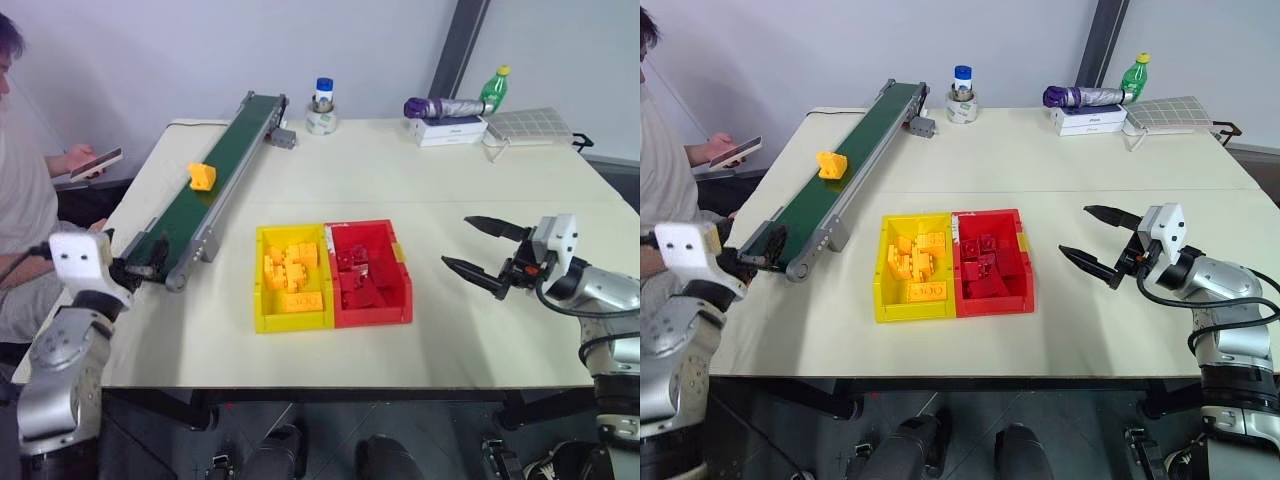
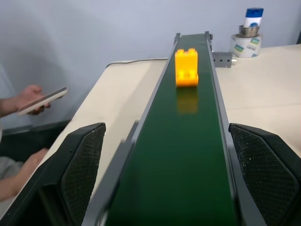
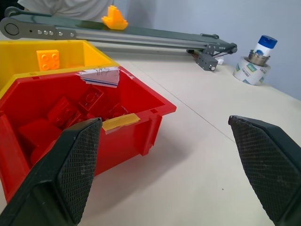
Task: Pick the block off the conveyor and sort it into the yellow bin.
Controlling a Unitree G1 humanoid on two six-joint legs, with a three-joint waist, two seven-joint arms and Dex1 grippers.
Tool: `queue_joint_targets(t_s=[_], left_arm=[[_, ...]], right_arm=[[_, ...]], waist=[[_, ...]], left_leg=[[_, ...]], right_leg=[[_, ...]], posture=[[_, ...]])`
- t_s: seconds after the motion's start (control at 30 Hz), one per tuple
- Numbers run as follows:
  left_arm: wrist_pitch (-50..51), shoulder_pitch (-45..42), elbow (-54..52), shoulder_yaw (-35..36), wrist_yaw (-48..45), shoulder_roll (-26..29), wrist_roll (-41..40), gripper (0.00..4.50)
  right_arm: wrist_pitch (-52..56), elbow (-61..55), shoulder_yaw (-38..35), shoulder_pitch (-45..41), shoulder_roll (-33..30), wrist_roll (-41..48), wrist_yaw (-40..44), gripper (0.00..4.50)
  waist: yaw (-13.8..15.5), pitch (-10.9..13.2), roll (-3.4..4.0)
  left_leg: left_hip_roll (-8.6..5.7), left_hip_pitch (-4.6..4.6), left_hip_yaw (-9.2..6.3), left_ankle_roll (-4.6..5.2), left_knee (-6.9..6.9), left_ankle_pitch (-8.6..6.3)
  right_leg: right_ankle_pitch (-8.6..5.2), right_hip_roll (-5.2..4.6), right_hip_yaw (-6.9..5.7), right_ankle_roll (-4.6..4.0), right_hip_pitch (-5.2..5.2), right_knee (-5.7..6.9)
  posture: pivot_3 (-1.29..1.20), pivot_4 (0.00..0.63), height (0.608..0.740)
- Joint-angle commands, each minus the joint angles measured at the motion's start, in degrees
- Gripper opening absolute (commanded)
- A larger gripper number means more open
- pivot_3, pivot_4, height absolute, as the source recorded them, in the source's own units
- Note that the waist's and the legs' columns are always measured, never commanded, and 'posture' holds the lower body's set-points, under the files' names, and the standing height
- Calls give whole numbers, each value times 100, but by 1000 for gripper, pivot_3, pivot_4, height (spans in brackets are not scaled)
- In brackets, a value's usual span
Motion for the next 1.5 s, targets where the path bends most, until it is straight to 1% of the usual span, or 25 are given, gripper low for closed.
queue_joint_targets(t_s=[0.03, 0.17, 0.27, 0.43, 0.57, 0.67, 0.7, 0.77, 0.83, 0.9, 0.93, 0.97, 1.03, 1.2, 1.3, 1.37, 1.43, 1.47, 1.5], left_arm=[[288, -539, 311, -135, -70, 273, -13, 4423], [426, -1252, 1008, -491, -431, 569, 97, 4423], [379, -1738, 1537, -497, -487, 569, 35, 4423], [-104, -2529, 2684, -900, -601, 632, 508, 4423], [-305, -2854, 3281, -1038, -574, 586, 734, 4423], [-326, -2885, 3559, -1204, -648, 527, 853, 4423], [-191, -2858, 3555, -1195, -651, 465, 801, 4185], [-176, -2798, 3495, -1188, -625, 401, 796, 3568], [-141, -2737, 3370, -1133, -582, 366, 758, 2598], [-177, -2722, 3188, -999, -472, 326, 680, 1481], [-159, -2747, 3050, -912, -444, 284, 567, 1337], [-150, -2768, 2882, -870, -446, 253, 481, 1368], [-216, -2752, 2344, -991, -731, 170, 309, 1365], [25, -2436, 1069, -1650, -1629, -162, -226, 1365], [35, -2288, 709, -2113, -2016, -281, -256, 1365], [32, -2269, 749, -2493, -2036, -387, -25, 1365], [-209, -2275, 979, -2993, -1999, -324, 593, 1365], [-359, -2272, 1084, -3108, -1955, -317, 808, 1365], [-325, -2255, 1088, -3084, -1936, -361, 784, 1365]], right_arm=[[-88, -142, -40, -73, 14, 19, -44, 4500], [-88, -185, -11, -63, 20, 23, -83, 4500], [-85, -228, -14, -46, 14, 41, -117, 4500], [-61, -353, -57, 80, -12, 68, -172, 4500], [-26, -431, -70, 124, -28, 83, -220, 4500], [-9, -485, -84, 163, -42, 97, -249, 4500], [-5, -502, -89, 175, -48, 98, -256, 4500], [7, -520, -100, 187, -58, 103, -266, 4500], [5, -521, -108, 195, -65, 99, -266, 4500], [11, -524, -114, 196, -72, 98, -267, 4500], [15, -526, -118, 197, -77, 101, -265, 4500], [18, -524, -119, 196, -80, 101, -263, 4500], [12, -496, -103, 174, -77, 87, -260, 4500], [4, -433, -47, 86, -59, 55, -260, 4500], [3, -416, -32, 52, -56, 46, -258, 4500], [-3, -426, -32, 56, -53, 40, -264, 4500], [-5, -458, -51, 104, -50, 39, -286, 4500], [-6, -489, -62, 149, -49, 36, -302, 4500], [-31, -547, -81, 226, -50, 13, -335, 4500]], waist=[[-4, 0, 0], [-5, 0, -1], [-6, 0, -1], [-2, 0, -1], [-4, 1, -3], [-16, 1, -3], [-16, 1, -3], [-9, 1, -3], [-11, 1, -3], [-13, 1, -3], [-12, 1, -3], [-10, 1, -3], [-10, 1, -4], [1, 1, -3], [-9, 1, -3], [-26, 1, -3], [-28, 1, -3], [-25, 1, -3], [-22, 1, -3]], left_leg=[[0, 0, 0, 0, 0, 0], [0, 0, 0, -1, 0, 2], [-1, 0, 1, -1, 0, 2], [-1, 1, 1, -2, 1, 3], [-2, 0, 0, -1, 4, 3], [-2, 1, 1, -2, 4, 3], [-2, 1, 0, -1, 4, 3], [-2, 0, 0, -1, 5, 4], [-2, 0, 0, -1, 7, 4], [-2, 0, -1, -1, 8, 4], [-2, 0, 0, -1, 8, 4], [-2, 0, -1, -1, 8, 4], [-2, -1, -1, -1, 10, 4], [-4, 3, 0, -1, 15, 4], [-4, 16, 0, -1, 14, 3], [-1, 23, 0, -1, 13, 3], [-1, 26, 0, -1, 12, 3], [-1, 29, 0, -1, 13, 3], [-1, 31, 1, -1, 13, 3]], right_leg=[[0, 0, 0, 0, 0, 0], [2, 3, -1, 3, 0, 1], [2, 3, 0, 4, 0, 1], [6, 4, -1, 10, 1, 3], [12, 3, 0, 21, 2, 3], [13, 3, 0, 23, 1, 3], [14, 3, 0, 24, 1, 4], [15, 3, 0, 25, 1, 5], [17, 3, 0, 29, 1, 6], [18, 3, 0, 31, 1, 6], [19, 3, 0, 32, 1, 7], [19, 3, 0, 33, 1, 7], [20, 3, 0, 33, 1, 7], [20, 2, -1, 33, 14, 3], [18, 2, -1, 31, 24, 2], [11, 3, -1, 18, 27, 4], [9, 4, 0, 14, 29, 6], [9, 3, -1, 14, 33, 6], [9, 3, 0, 13, 35, 5]], posture=[[0, 150, 740], [0, 150, 740], [0, 150, 740], [0, 150, 740], [0, 150, 740], [0, 150, 740], [0, 150, 740], [0, 150, 740], [0, 150, 740], [0, 150, 740], [0, 150, 740], [0, 150, 740], [0, 150, 740], [0, 150, 740], [0, 150, 740], [0, 150, 740], [0, 150, 740], [0, 150, 740], [0, 150, 740]])
